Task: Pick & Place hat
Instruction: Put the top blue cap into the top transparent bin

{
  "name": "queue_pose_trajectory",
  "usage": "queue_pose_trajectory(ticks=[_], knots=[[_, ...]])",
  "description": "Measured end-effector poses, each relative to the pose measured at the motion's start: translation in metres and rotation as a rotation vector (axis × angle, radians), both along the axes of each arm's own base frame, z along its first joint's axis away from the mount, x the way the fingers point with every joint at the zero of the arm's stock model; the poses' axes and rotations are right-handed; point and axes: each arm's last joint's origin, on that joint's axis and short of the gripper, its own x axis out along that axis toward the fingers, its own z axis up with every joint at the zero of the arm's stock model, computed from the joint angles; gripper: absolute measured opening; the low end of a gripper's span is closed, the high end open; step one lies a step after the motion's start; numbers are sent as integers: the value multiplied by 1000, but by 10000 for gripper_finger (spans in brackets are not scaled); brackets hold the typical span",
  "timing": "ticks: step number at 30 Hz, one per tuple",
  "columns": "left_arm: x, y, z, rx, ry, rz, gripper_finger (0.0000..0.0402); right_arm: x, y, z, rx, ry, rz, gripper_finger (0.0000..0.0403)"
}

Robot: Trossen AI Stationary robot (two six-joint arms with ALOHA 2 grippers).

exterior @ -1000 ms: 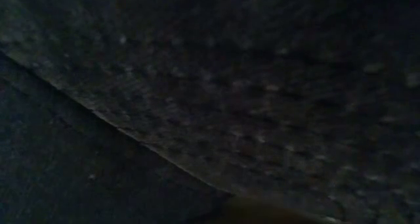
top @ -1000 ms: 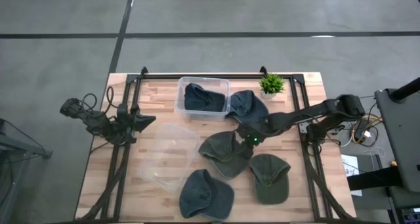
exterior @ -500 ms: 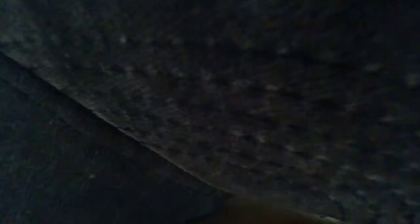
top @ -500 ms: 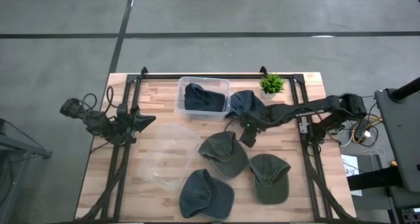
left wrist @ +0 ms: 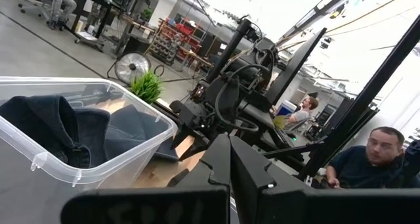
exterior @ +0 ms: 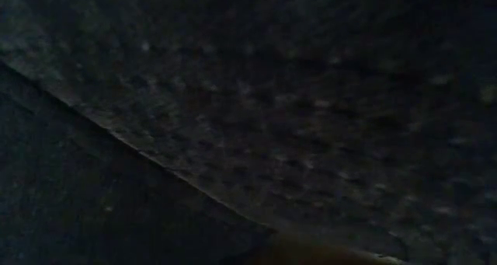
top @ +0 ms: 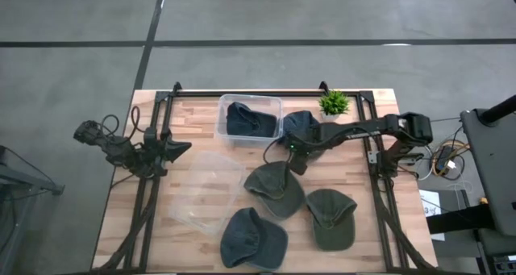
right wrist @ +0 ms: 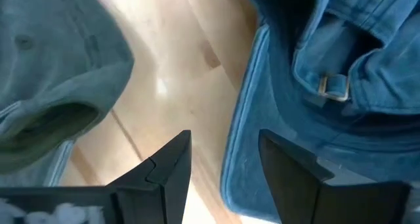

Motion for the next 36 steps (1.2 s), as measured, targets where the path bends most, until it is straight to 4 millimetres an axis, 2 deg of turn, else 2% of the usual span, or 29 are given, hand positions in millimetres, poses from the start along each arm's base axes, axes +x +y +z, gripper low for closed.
queue_pose_trajectory(ticks=[10,16,23,27,36], knots=[[0,0,0,3,1,0,3,3,-3,-22,-18,83,-7,171],[0,0,0,4,1,0,3,2,-7,-24,-144,103,-40,171],[0,0,0,4,1,0,3,-3,-7,-30,-143,121,-47,169],[0,0,0,4,1,0,3,-9,-6,-37,-138,145,-58,149],[0,0,0,3,1,0,3,-14,-6,-45,-144,147,-83,78]])
